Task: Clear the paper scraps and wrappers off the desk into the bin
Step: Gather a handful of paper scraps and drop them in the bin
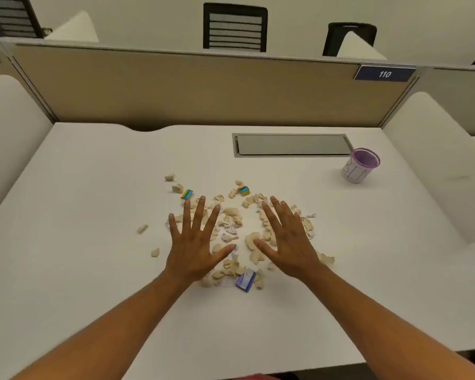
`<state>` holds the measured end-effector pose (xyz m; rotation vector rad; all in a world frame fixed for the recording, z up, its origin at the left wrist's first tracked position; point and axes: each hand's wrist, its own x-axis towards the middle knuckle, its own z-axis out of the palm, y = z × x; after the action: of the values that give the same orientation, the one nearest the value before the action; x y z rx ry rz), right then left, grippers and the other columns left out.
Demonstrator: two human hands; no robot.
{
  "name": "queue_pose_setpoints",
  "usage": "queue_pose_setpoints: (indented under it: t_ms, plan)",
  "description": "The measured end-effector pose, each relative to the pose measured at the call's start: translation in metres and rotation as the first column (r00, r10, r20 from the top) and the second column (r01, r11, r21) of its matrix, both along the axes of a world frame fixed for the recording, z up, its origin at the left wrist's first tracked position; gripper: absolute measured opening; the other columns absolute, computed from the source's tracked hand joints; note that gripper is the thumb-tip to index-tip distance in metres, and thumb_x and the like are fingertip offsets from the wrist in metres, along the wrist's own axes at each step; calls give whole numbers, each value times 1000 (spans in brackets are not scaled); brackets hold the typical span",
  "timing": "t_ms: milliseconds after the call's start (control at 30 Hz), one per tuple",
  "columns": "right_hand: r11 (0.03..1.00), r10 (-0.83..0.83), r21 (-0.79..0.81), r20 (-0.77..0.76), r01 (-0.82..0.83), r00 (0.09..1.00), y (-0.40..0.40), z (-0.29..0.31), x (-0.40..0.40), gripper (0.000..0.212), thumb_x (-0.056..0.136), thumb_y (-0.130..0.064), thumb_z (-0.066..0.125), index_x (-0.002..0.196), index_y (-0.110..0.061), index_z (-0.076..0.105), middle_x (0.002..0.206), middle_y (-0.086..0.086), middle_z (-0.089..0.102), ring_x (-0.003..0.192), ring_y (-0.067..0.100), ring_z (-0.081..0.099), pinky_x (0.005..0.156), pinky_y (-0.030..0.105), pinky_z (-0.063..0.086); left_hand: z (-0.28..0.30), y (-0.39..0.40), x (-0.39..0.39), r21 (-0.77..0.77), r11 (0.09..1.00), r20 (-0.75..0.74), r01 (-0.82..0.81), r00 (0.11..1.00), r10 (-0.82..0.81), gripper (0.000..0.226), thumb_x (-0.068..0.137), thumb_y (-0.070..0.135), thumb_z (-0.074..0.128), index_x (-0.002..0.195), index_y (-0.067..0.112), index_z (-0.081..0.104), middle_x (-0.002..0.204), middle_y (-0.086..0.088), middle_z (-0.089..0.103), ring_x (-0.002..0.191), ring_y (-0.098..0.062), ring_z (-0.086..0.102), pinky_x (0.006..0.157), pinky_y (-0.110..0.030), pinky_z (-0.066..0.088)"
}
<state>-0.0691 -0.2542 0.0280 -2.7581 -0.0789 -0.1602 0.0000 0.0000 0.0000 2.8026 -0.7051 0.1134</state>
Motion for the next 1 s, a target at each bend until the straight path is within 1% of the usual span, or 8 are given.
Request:
queue_pose_setpoints:
  t_ms: [67, 167, 333, 567, 667, 767, 867, 1000]
  plan:
    - [999, 0, 33, -67, 2, 998, -17, -2, 2, 81, 99, -58, 50, 164, -34, 9, 174, -9, 0, 161, 17, 3, 129, 43, 13, -3, -2, -1, 9, 999, -110, -41, 993, 42, 97, 87, 90, 27, 166, 37, 9, 177, -2, -7, 163, -34, -7, 126, -69, 12]
    - [989, -138, 32, -84, 142, 987, -55, -14, 5, 69, 100, -38, 59, 160, -16, 32, 171, 6, 21, 157, 28, 22, 127, 46, 24, -11, -1, -1, 24, 990, -169, -138, 976, 140, 97, 86, 88, 27, 165, 33, 20, 177, -6, 4, 162, -38, 5, 124, -63, 26]
    - [941, -325, -2, -300, 340, 897, -91, -35, 17, 73, 104, -50, 46, 162, -12, 24, 172, 12, 14, 158, 36, 13, 126, 54, 20, -29, -16, 0, 44, 969, -310, -243, 919, 244, 99, 84, 90, 14, 166, 35, 8, 177, -6, -4, 161, -43, -3, 127, -65, 14]
    - [977, -200, -6, -358, 212, 912, -55, -62, 22, 75, 104, -62, 29, 165, -20, 14, 174, 10, -1, 160, 34, -8, 129, 55, 0, -56, -68, -19, 84, 980, -360, -183, 911, 201, 97, 87, 89, 10, 166, 35, 3, 176, 0, -14, 162, -34, -15, 127, -64, -6]
    - [993, -108, 15, -326, 120, 939, -42, -67, 21, 69, 105, -59, 29, 163, -23, 19, 174, 7, 2, 160, 34, -7, 129, 56, 2, -54, -88, -21, 47, 983, -380, -177, 907, 182, 93, 88, 86, 13, 166, 36, 6, 176, 0, -13, 161, -34, -17, 128, -62, -9]
    - [991, -52, 104, -235, 78, 971, -46, -66, 21, 65, 105, -53, 40, 161, -24, 26, 173, 5, 11, 160, 31, 7, 127, 56, 16, -45, -94, -16, -82, 978, -415, -190, 899, 140, 88, 93, 78, 36, 166, 34, 11, 177, -1, -4, 163, -29, -12, 129, -62, -4]
    - [984, -63, 157, -168, 90, 984, -62, -61, 30, 78, 96, -56, 58, 159, -21, 28, 172, 6, 13, 158, 29, 15, 126, 51, 25, -35, -89, -11, -63, 976, -365, -209, 915, 172, 100, 86, 78, 57, 166, 35, 13, 177, -3, 1, 163, -33, -6, 128, -65, 10]
    - [990, -13, 130, -320, 57, 947, -66, -55, 55, 116, 77, -80, 61, 164, -27, 6, 174, 4, -5, 160, 33, -5, 128, 53, 7, -24, -94, 2, 215, 949, -412, -229, 860, 301, 122, 65, 98, 52, 162, 47, 0, 176, 0, -7, 160, -44, 1, 122, -66, 22]
